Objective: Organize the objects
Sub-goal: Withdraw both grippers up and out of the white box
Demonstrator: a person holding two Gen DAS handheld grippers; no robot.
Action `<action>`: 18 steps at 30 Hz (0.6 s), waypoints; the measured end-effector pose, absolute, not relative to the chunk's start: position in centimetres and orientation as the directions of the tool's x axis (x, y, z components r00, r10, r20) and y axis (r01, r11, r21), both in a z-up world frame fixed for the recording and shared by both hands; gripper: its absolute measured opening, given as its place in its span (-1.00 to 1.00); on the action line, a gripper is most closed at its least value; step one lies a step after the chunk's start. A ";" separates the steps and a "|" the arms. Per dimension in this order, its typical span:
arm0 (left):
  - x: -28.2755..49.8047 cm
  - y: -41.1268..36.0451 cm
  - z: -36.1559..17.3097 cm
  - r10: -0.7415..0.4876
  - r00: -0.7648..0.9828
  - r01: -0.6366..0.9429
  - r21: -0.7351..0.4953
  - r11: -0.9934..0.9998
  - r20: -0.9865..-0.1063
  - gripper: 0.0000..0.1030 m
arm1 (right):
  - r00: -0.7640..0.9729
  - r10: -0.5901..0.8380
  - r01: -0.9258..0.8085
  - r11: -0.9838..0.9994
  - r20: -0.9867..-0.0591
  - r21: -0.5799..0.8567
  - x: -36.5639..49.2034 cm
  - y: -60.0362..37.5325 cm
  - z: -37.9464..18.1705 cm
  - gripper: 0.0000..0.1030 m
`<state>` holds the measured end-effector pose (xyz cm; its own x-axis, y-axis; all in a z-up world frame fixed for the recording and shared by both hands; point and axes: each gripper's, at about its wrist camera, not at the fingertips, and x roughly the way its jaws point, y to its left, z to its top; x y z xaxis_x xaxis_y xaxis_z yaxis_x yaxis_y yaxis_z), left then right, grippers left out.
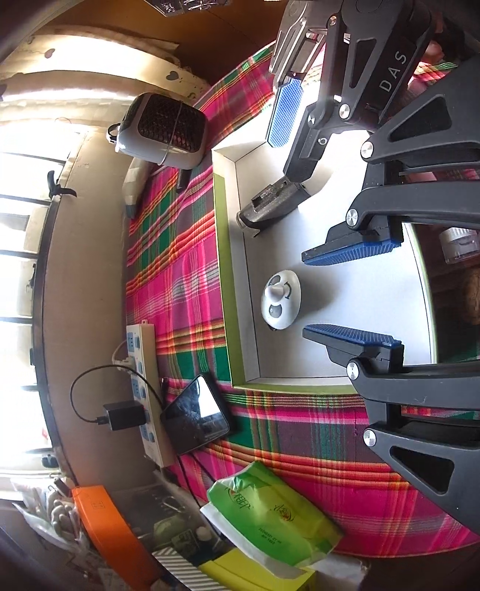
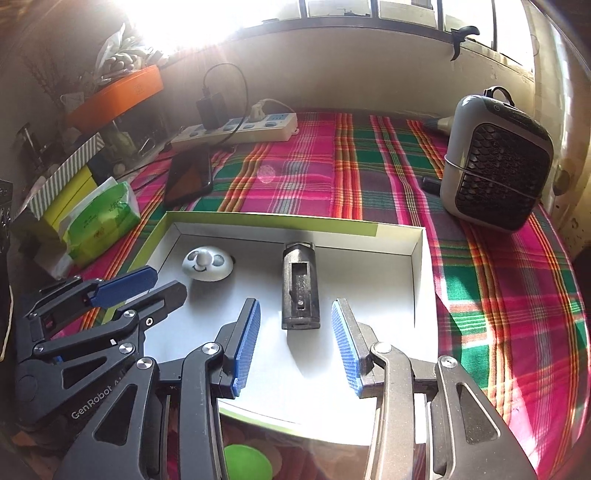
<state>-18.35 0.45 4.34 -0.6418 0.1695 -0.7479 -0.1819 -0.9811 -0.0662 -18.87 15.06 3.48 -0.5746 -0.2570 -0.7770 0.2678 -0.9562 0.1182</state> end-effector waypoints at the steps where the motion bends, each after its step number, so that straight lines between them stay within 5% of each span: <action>1: -17.9 0.5 4.5 0.170 -0.649 -0.183 -0.065 -0.981 -0.741 -0.39 | -0.579 -0.262 0.271 -0.955 -0.772 0.121 -18.5 15.1 3.6 -0.18; 18: -9.6 1.4 9.2 0.128 -0.848 -0.175 0.044 -0.984 -0.514 -0.39 | -0.650 -0.250 0.264 -0.960 -0.718 0.095 -13.4 16.5 4.8 -0.18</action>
<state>-9.59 1.40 9.25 -0.8482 0.1282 -0.5140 -0.1751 -0.9836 0.0435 -13.43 16.53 4.81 -0.6497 -0.2501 -0.7179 0.2641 -0.9598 0.0954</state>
